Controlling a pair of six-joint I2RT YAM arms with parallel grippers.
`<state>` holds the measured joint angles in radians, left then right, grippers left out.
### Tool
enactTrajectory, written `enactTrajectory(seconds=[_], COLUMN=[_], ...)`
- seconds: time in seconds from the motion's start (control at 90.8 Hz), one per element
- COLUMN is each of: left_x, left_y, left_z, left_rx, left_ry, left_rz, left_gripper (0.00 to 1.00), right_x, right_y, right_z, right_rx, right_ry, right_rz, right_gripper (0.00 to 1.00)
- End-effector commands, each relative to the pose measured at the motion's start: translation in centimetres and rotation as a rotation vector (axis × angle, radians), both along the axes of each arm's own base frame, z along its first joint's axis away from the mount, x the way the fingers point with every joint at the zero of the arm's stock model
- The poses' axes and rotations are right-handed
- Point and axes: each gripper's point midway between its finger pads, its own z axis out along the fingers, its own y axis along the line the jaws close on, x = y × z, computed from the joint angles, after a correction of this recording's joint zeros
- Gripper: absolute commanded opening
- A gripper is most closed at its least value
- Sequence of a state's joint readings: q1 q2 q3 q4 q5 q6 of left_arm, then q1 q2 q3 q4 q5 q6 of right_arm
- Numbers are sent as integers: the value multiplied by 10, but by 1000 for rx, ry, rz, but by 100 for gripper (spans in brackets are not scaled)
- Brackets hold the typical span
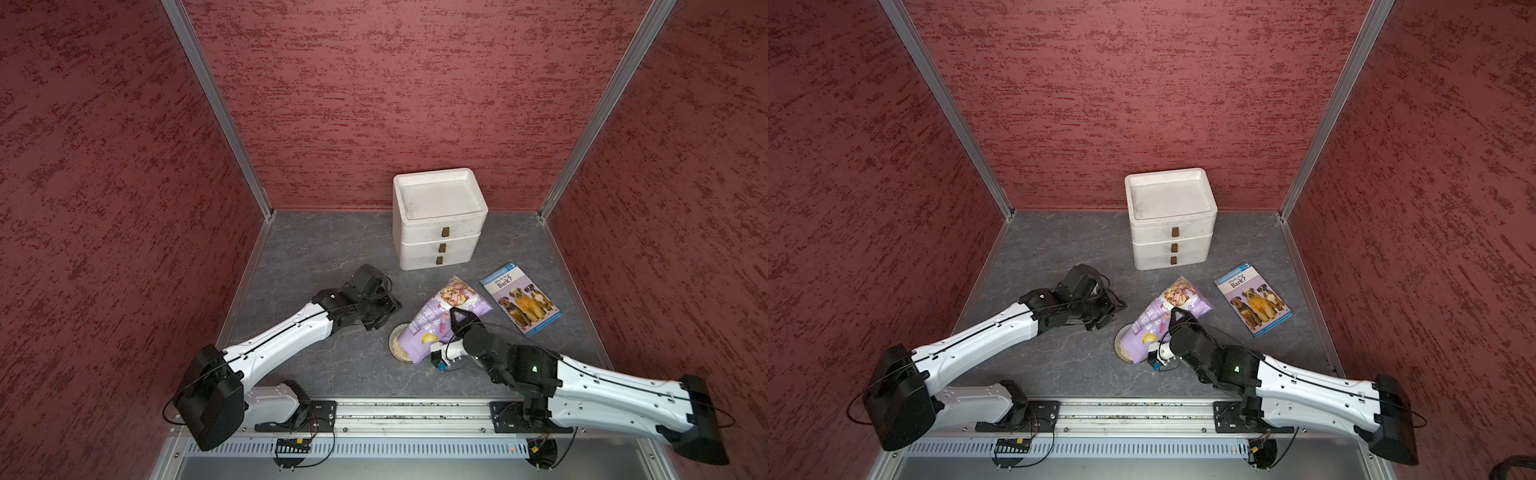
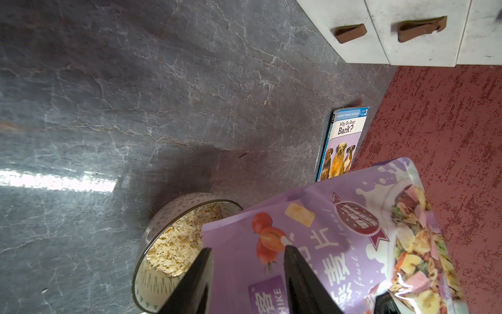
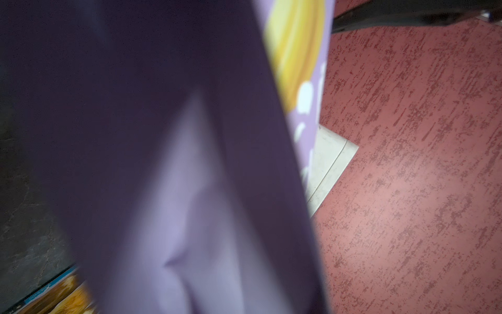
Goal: Pour the oats into the breakfast bowl
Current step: Pour the oats into the bowl.
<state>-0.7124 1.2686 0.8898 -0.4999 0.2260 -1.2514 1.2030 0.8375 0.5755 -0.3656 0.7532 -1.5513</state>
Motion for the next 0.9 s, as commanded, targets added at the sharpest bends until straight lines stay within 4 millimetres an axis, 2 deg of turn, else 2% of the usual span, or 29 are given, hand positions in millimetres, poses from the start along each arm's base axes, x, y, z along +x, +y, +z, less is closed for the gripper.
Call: enactTrajectory(seconds=[0.0, 0.231, 0.661, 0.804, 0.892], left_x=[7, 7, 8, 11, 14], left_y=[-2, -2, -1, 5, 11], left_z=[9, 10, 13, 22, 35], left_rx=[-7, -9, -14, -13, -10], left_ry=[-29, -31, -36, -79, -130], left_rz=[-1, 2, 4, 14, 25], left_gripper=[46, 46, 46, 43, 43], right_x=[3, 3, 5, 1, -1], right_y=[-1, -4, -4, -11, -15], right_z=[32, 20, 16, 14, 16], right_rx=[149, 176, 285, 336, 379], right_ry=[-48, 1, 115, 160, 181], right_rz=[-49, -90, -176, -197, -206], right_gripper=[0, 0, 0, 0, 0])
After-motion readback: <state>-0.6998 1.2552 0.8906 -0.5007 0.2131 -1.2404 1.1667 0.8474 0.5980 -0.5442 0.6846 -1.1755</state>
